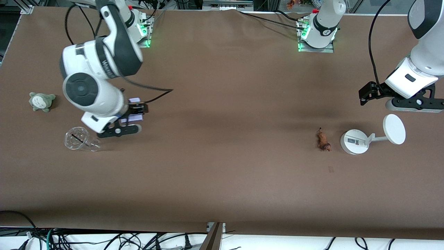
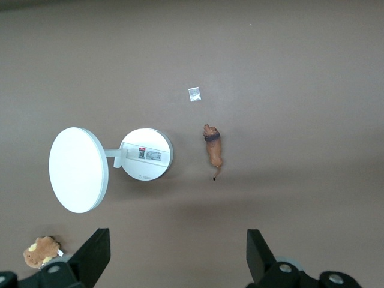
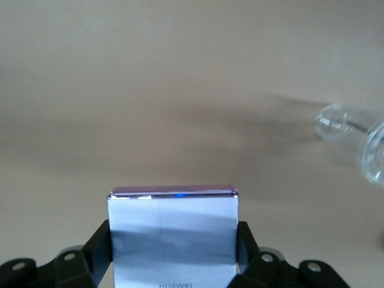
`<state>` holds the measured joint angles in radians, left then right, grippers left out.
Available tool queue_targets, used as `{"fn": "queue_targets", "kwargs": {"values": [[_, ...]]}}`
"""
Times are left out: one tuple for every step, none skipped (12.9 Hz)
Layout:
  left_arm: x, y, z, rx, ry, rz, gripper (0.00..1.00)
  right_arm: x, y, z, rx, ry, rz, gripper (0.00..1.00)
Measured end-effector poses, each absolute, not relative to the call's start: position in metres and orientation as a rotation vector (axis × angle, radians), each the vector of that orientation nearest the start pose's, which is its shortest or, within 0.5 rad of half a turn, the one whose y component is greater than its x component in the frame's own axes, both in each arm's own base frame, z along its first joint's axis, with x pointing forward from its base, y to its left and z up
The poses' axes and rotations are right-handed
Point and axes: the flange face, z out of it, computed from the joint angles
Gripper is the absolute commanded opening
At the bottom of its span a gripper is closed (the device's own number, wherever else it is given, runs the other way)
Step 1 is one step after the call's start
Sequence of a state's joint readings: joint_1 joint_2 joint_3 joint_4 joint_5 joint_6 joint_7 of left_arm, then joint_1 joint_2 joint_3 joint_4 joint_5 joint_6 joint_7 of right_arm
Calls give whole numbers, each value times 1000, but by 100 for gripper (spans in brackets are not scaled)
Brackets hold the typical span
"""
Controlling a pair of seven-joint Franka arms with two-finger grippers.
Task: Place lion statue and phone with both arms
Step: 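Carry the phone toward the glass beaker with the right gripper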
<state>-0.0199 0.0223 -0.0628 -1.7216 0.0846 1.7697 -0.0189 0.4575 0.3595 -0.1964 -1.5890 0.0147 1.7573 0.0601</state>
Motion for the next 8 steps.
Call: {"fn": "queue_targets", "kwargs": {"values": [[571,-42,558,-3058,127,-43,100,615,156,396,-3190,-356,226,0],[571,-43,558,-3058,130,-41,100,612,135,370,-3186,-381,172,0],[571,-43,557,-3058,131,-40,100,607,120,342,-3186,-408,112,0],[571,-43,557,-3058,132,-38,100,600,106,314,-3186,-440,40,0],[571,-44,557,-3058,132,-37,100,593,96,290,-3181,-468,-22,0],[570,-44,557,-3058,132,-36,100,588,85,270,-3174,-478,-50,0],[570,-44,557,-3058,132,-36,100,586,74,254,-3158,-473,-58,0],[570,-44,557,-3058,132,-36,100,586,63,242,-3134,-476,-70,0]]}}
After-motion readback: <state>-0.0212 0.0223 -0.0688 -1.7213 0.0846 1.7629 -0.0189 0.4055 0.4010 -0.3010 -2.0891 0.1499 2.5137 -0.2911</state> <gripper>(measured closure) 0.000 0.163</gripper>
